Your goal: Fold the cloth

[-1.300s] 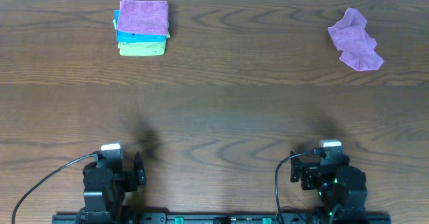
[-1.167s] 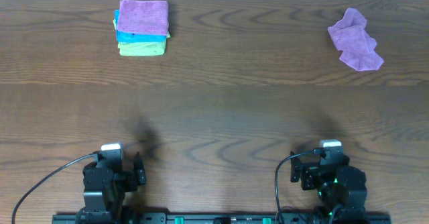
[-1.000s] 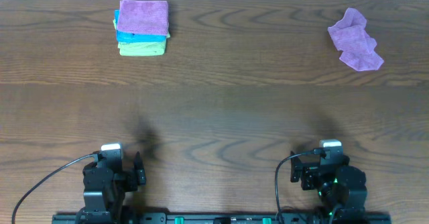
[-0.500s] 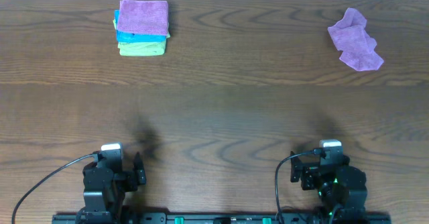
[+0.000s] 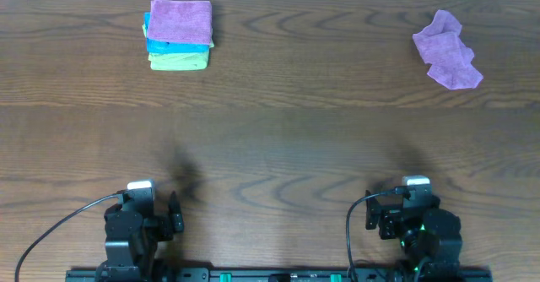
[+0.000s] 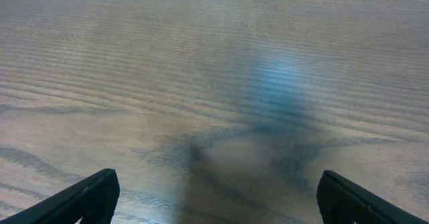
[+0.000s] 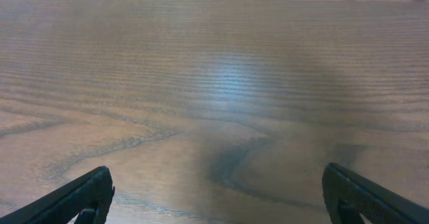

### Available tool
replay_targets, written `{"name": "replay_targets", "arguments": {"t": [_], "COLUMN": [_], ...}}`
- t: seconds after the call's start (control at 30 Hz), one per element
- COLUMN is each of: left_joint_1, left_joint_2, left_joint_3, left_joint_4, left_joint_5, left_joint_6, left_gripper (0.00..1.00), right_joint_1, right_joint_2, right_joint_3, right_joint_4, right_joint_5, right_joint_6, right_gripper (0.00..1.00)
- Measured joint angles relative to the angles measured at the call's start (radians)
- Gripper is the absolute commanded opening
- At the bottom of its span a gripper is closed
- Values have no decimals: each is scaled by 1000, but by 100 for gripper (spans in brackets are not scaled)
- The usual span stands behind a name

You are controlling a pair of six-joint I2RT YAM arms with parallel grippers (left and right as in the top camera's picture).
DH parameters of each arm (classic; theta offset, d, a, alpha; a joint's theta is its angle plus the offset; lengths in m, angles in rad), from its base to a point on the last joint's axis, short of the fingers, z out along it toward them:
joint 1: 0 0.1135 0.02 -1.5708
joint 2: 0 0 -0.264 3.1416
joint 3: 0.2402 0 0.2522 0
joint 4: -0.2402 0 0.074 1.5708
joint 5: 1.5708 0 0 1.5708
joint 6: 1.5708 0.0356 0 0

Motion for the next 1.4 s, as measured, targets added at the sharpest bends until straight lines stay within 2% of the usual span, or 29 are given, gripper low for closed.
{"name": "replay_targets", "arguments": {"t": [0.63, 0.83, 1.03, 1.4], "left_joint_1": [0, 0, 0, 0], "left_joint_2": [0, -2, -2, -3], "left_joint_3": [0, 1, 1, 2], "left_joint_4": [0, -1, -1, -3], "left_joint_5": [0, 0, 0, 0], "left_joint_6": [0, 3, 6, 11], "left_gripper": [96, 95, 95, 95], "right_joint_1": [-10, -100, -195, -266], "right_joint_2": [27, 272, 583, 1114], "right_joint_3": [1, 119, 416, 908], "right_joint_4": [0, -8, -11, -103], "right_joint_5": [8, 32, 39, 53], "right_joint_6": [1, 20, 32, 65], "right_gripper": [99, 99, 99, 99]}}
